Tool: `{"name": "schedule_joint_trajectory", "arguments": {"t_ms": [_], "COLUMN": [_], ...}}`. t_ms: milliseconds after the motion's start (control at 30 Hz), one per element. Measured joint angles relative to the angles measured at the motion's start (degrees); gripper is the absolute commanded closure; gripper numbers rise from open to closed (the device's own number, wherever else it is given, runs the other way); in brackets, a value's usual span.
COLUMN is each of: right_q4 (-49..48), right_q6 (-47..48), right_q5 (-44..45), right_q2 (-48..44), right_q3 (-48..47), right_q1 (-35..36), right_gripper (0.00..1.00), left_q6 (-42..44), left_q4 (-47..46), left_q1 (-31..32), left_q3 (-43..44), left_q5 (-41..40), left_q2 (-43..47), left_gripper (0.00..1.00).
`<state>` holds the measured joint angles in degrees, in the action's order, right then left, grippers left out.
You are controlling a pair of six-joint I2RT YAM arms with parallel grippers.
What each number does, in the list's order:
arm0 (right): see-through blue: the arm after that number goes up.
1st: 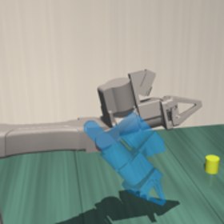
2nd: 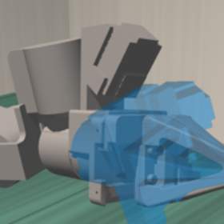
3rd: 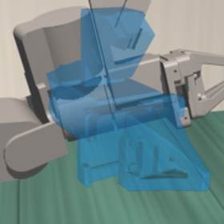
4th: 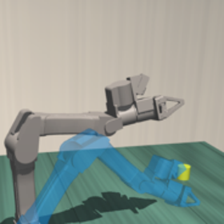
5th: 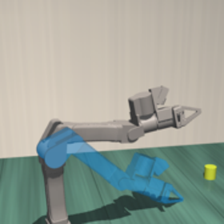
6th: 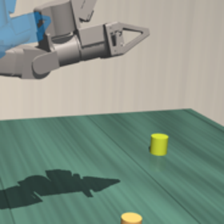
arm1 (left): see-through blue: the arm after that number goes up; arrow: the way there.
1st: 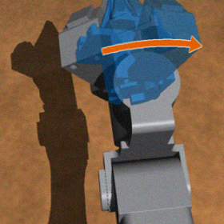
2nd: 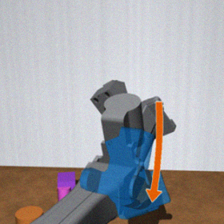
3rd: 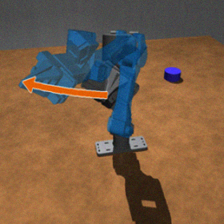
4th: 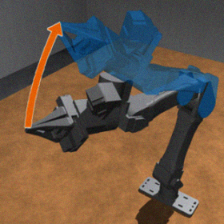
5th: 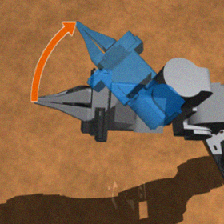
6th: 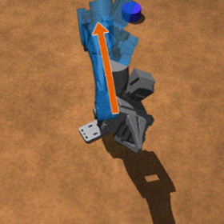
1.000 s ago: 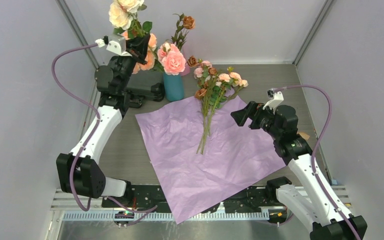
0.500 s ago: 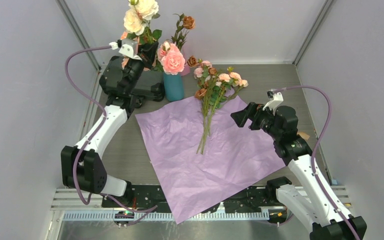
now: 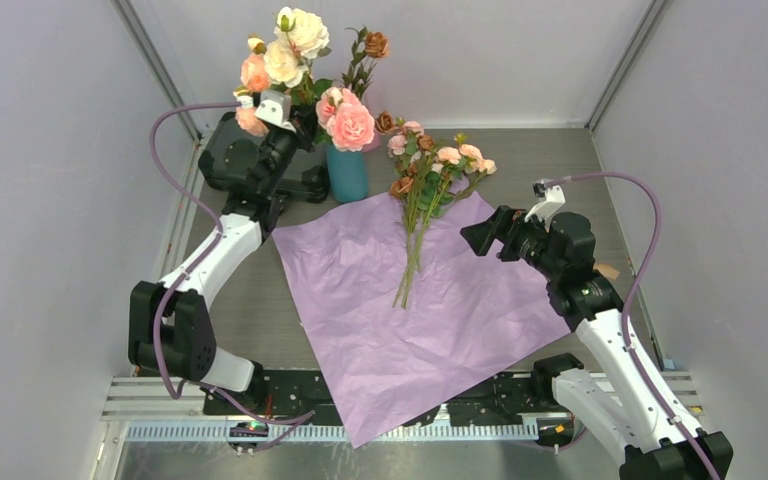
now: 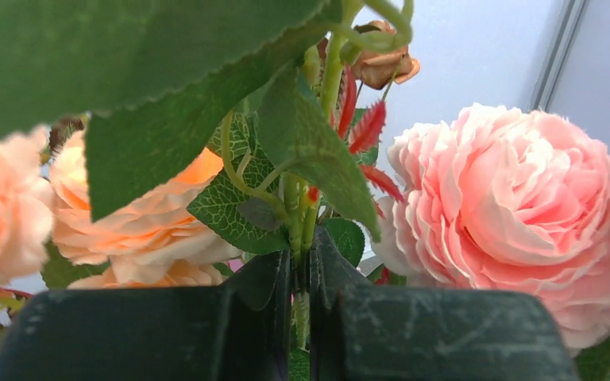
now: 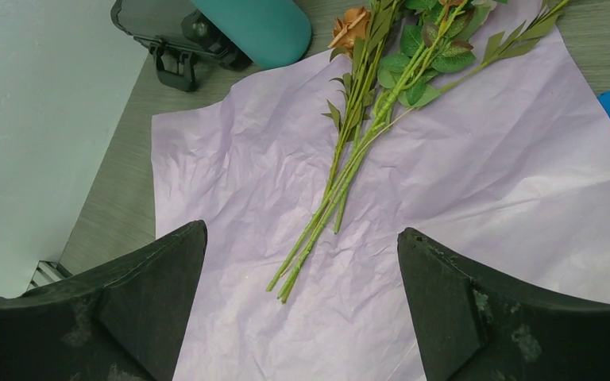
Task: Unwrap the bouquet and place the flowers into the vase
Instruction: Insert the fake flower into the vase.
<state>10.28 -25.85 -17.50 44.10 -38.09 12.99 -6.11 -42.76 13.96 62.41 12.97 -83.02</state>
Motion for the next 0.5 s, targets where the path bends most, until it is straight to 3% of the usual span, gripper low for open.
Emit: {"name": "schedule_joint_trajectory", "arguments": {"t_ms": [500], "right_q4": [-0.02], "right_q6": [-0.22], "right_q5": [-0.76], "right_q2": [-0.13], "right_q3": [0.48], "right_q1": [0.00], "right_gripper": [0.05], "left_q6": [2.01], "left_q4": [2.78], "left_q1": [0.31], "left_q3": [-1.92], "left_q5": [-0.92], "left_q2": [0.50], "left_gripper": [0.70]}}
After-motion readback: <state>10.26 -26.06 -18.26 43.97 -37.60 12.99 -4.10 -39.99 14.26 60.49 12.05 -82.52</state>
